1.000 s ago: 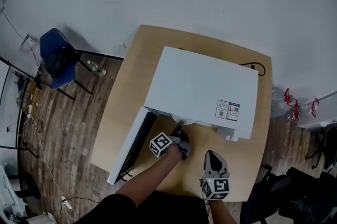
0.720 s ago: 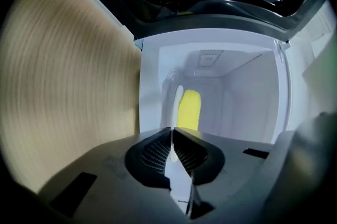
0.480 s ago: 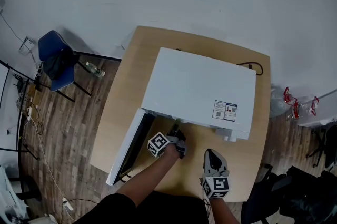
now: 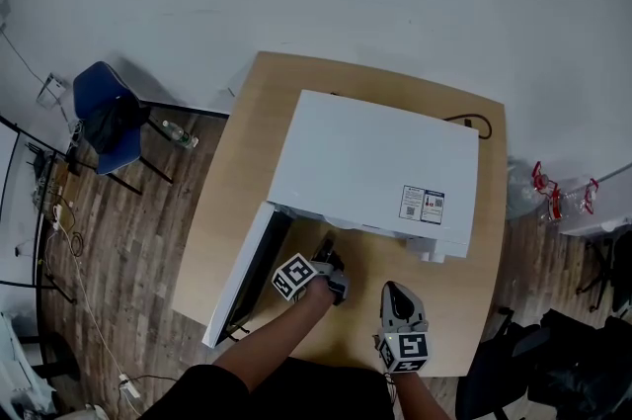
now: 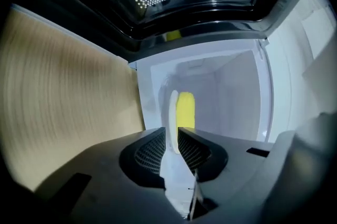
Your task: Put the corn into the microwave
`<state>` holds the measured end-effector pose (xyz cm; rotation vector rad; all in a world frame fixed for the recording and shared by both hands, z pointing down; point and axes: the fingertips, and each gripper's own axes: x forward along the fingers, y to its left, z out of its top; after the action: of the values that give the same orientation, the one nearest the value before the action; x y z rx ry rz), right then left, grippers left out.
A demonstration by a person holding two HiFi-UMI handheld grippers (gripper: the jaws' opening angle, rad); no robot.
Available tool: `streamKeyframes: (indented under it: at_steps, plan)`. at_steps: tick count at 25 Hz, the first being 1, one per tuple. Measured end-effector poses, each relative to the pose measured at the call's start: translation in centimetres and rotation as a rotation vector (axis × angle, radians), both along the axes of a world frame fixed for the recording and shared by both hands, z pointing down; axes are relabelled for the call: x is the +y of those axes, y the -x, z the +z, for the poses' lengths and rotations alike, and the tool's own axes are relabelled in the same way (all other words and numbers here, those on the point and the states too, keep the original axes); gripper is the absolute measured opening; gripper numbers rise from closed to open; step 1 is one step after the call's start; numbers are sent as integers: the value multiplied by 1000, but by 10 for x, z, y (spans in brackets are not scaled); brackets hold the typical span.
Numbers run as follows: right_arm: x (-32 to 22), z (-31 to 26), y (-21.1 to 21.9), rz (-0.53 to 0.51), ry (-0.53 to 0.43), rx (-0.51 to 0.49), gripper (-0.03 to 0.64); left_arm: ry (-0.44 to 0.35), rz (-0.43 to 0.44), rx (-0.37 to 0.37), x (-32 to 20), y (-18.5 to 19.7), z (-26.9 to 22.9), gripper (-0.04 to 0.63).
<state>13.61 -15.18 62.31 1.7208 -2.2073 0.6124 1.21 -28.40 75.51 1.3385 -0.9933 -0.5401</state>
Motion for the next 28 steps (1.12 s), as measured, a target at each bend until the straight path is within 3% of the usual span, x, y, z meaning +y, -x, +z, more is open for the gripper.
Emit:
streamKeyframes:
  at_steps: [7,12,28]
  plan:
    - [3,2,-3,10,9,0,60,28,30,-3,-13,-15,6,26]
    - [4,3,-4,4,14,-1,60,16,65,-67,-20,-20,5,26]
    - [-2,2,-20,33,8,-4,60,43,60,-76,-39,-35,5,23]
